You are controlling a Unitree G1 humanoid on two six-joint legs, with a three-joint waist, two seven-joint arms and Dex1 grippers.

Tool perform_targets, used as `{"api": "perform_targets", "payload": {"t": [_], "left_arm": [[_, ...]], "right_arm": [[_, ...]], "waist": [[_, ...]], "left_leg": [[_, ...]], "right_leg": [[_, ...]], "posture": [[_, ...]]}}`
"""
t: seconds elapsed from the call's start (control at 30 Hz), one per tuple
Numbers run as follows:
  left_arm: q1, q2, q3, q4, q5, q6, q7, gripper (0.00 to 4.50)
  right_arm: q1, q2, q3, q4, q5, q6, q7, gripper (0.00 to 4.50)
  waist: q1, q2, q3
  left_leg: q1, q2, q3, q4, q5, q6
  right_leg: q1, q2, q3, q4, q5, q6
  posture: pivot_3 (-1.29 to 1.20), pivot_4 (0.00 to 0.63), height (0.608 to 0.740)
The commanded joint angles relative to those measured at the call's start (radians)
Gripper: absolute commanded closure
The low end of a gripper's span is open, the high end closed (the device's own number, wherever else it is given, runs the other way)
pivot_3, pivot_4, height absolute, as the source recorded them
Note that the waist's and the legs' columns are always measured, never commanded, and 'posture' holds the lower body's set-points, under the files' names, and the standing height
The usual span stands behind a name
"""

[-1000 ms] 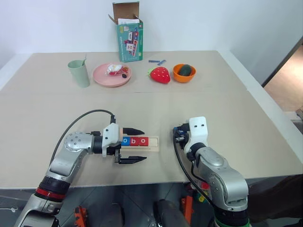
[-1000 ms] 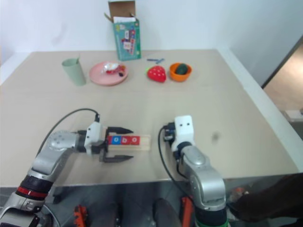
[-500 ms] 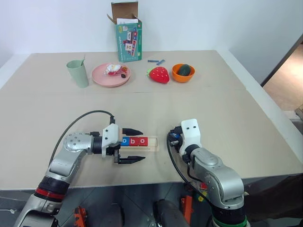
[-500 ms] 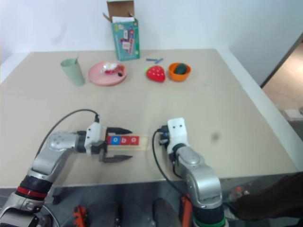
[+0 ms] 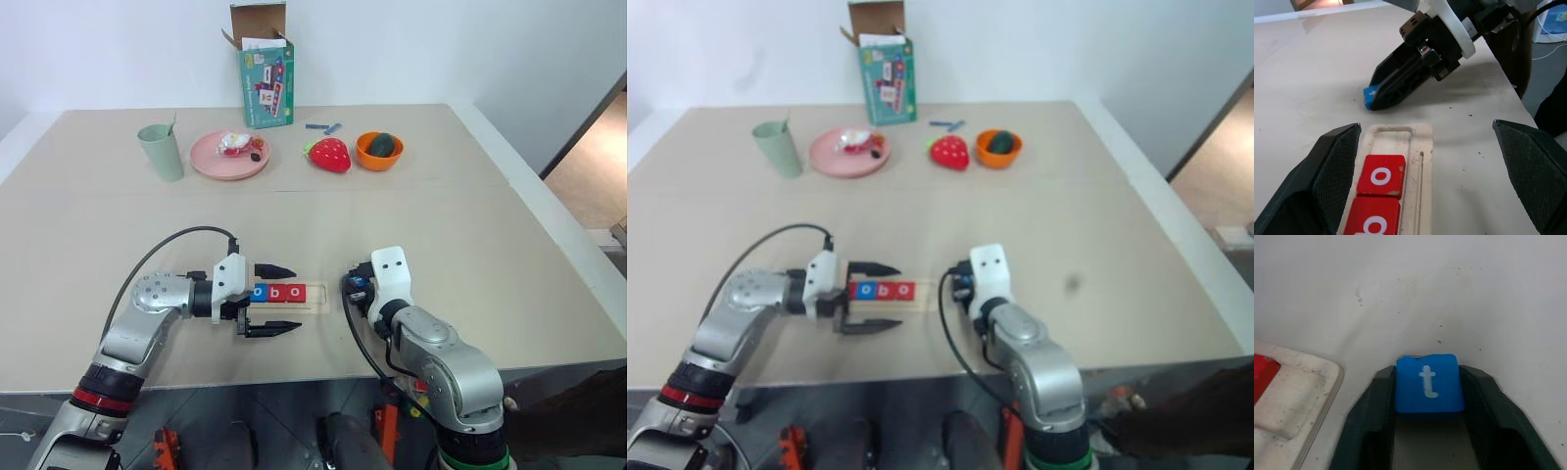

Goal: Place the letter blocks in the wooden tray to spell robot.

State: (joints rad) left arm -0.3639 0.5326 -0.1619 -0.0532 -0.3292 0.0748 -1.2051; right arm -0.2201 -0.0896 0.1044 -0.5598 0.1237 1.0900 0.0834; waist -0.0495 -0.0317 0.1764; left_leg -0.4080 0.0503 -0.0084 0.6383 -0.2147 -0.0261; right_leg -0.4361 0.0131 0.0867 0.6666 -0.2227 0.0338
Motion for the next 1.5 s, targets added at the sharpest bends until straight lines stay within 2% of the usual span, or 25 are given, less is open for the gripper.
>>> {"api": "perform_targets", "payload": {"t": [0.03,0.1,0.13,0.3,0.37,0.47,0.53,0.6,0.77,0.93,1.2,1.43,1.47,1.5], "left_arm": [[-0.009,0.011,0.002,-0.044,-0.001,0.006,0.008,0.00],[-0.007,0.012,0.002,-0.048,0.001,0.008,0.010,0.00],[-0.007,0.013,0.003,-0.050,0.001,0.009,0.011,0.00],[-0.007,0.012,0.001,-0.053,0.006,0.005,0.015,0.00],[-0.008,0.008,0.003,-0.052,0.003,0.002,0.017,0.00],[-0.010,0.005,0.004,-0.049,0.001,-0.002,0.019,0.00],[-0.010,0.004,0.005,-0.050,0.001,-0.004,0.022,0.00],[-0.008,0.005,0.006,-0.053,0.002,-0.005,0.024,0.00],[0.006,0.017,0.017,-0.070,0.004,-0.001,0.032,0.00],[0.026,0.033,0.027,-0.095,0.002,0.007,0.046,0.00],[0.054,0.060,0.038,-0.127,-0.006,0.019,0.072,0.00],[0.066,0.064,0.035,-0.134,-0.003,0.018,0.084,0.00],[0.068,0.065,0.035,-0.134,-0.003,0.018,0.087,0.00],[0.069,0.065,0.034,-0.135,-0.004,0.019,0.089,0.00]], "right_arm": [[-0.009,0.004,-0.025,-0.036,0.015,-0.034,0.007,0.93],[-0.021,-0.009,-0.052,-0.063,0.031,-0.024,0.023,0.23],[-0.026,-0.017,-0.064,-0.073,0.038,-0.020,0.031,0.02],[-0.088,-0.204,-0.172,-0.066,0.108,-0.036,0.181,0.02],[-0.114,-0.330,-0.200,0.016,0.141,-0.103,0.310,0.02],[-0.157,-0.494,-0.171,0.163,0.188,-0.237,0.541,0.02],[-0.181,-0.578,-0.105,0.244,0.180,-0.350,0.686,0.02],[-0.218,-0.611,-0.063,0.334,0.180,-0.443,0.797,0.02],[-0.302,-0.634,0.022,0.538,0.138,-0.663,1.004,0.02],[-0.381,-0.613,0.087,0.715,0.085,-0.819,1.107,0.02],[-0.448,-0.564,0.140,0.875,0.023,-0.984,1.180,0.02],[-0.489,-0.519,0.138,0.951,-0.005,-1.027,1.199,0.02],[-0.492,-0.515,0.138,0.960,-0.008,-1.030,1.202,0.27],[-0.491,-0.513,0.139,0.968,-0.013,-1.034,1.206,0.27]], "waist": [[0.000,0.000,0.000],[0.000,0.000,0.000],[0.000,0.000,0.000],[0.000,0.000,0.000],[0.001,0.000,0.000],[0.000,0.000,0.000],[-0.001,0.000,0.000],[-0.003,0.000,0.000],[-0.002,0.000,0.001],[-0.001,0.000,0.001],[0.000,0.000,0.001],[0.001,0.000,0.001],[0.001,0.000,0.001],[0.001,0.000,0.001]], "left_leg": [[0.000,0.000,0.000,0.000,0.000,0.000],[0.000,0.000,0.000,0.000,0.000,0.000],[0.000,0.000,0.000,0.000,0.000,0.000],[0.000,0.000,0.000,0.001,0.000,0.000],[0.000,-0.001,0.000,0.001,0.000,0.000],[0.001,-0.001,0.001,0.000,0.000,0.000],[0.001,-0.001,0.001,0.000,0.000,0.001],[0.002,0.000,0.001,-0.001,0.000,0.001],[0.001,0.000,0.001,0.000,0.000,0.001],[0.001,0.000,0.002,0.001,0.000,0.001],[0.001,0.000,0.002,0.000,0.000,0.001],[0.001,0.000,0.002,0.001,0.000,0.001],[0.001,0.000,0.001,0.001,0.000,0.001],[0.001,0.000,0.001,0.001,0.000,0.001]], "right_leg": [[0.000,0.000,0.000,0.000,0.000,0.000],[0.000,0.000,0.000,0.000,0.000,0.000],[0.000,0.000,0.000,0.000,0.000,0.000],[0.000,0.000,0.000,0.000,0.000,0.000],[0.001,0.000,0.000,0.000,0.000,0.000],[0.001,0.000,0.001,-0.001,0.000,0.000],[0.001,0.000,0.001,-0.001,0.000,0.000],[0.001,0.001,0.001,-0.001,0.000,0.000],[0.001,0.001,0.001,0.000,0.000,0.000],[0.001,0.001,0.002,-0.001,0.000,0.001],[0.001,0.001,0.002,0.000,0.001,0.001],[0.001,0.001,0.002,0.000,0.001,0.000],[0.001,0.001,0.002,0.000,0.001,0.000],[0.001,0.001,0.002,0.000,0.001,0.000]], "posture": [[0.00,0.150,0.740],[0.00,0.150,0.740],[0.00,0.150,0.740],[0.00,0.150,0.740],[0.00,0.150,0.740],[0.00,0.150,0.740],[0.00,0.150,0.740],[0.00,0.150,0.740],[0.00,0.150,0.740],[0.00,0.150,0.740],[0.00,0.150,0.740],[0.00,0.150,0.740],[0.00,0.150,0.740],[0.00,0.150,0.740]]}}
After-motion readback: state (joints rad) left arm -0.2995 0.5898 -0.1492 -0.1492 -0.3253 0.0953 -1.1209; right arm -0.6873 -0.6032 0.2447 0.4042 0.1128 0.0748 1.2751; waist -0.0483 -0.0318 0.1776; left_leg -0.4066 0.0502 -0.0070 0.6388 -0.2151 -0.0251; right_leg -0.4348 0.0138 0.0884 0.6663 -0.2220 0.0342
